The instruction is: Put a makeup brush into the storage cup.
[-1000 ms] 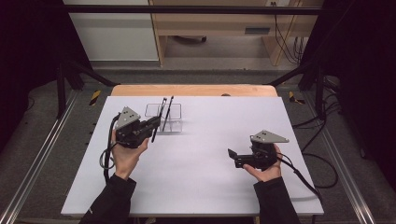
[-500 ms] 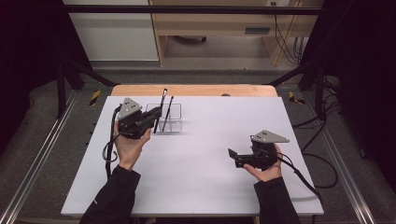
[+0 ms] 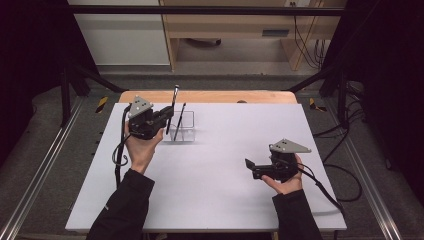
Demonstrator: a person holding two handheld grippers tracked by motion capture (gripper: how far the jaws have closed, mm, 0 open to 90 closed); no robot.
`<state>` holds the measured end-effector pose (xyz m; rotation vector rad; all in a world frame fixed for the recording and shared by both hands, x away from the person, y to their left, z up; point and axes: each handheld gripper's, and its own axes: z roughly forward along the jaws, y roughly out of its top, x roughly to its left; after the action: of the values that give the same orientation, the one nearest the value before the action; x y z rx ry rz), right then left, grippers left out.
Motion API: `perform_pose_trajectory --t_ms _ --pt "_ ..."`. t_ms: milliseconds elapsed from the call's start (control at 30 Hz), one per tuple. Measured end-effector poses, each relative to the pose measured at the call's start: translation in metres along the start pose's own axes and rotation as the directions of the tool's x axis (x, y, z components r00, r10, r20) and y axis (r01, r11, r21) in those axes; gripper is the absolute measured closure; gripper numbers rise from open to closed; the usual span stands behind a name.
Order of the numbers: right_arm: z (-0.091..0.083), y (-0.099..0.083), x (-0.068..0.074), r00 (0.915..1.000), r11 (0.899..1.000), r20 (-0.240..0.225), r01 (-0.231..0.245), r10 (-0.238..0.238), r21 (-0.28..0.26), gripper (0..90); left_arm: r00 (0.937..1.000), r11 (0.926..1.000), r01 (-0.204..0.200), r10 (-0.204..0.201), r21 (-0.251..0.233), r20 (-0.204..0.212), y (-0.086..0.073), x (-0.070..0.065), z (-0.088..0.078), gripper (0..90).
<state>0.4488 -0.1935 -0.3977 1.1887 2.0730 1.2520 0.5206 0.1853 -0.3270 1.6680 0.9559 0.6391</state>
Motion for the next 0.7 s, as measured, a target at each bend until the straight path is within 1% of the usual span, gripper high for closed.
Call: perform_pose_trajectory --t_ms 400,700 --pt "-0.001 0.000 -0.001 1.0000 1.000 0.001 -0.005 0.005 -0.005 3.1 0.9997 1.0000 -0.001 0.001 0.005 -0.025 0.007 0.006 0.016 83.3" --pt "-0.001 0.000 -0.001 1.0000 1.000 0.000 -0.005 0.005 -0.004 3.2 0.9989 0.9999 0.010 -0.010 0.003 -0.046 0.009 0.013 0.027 83.3"
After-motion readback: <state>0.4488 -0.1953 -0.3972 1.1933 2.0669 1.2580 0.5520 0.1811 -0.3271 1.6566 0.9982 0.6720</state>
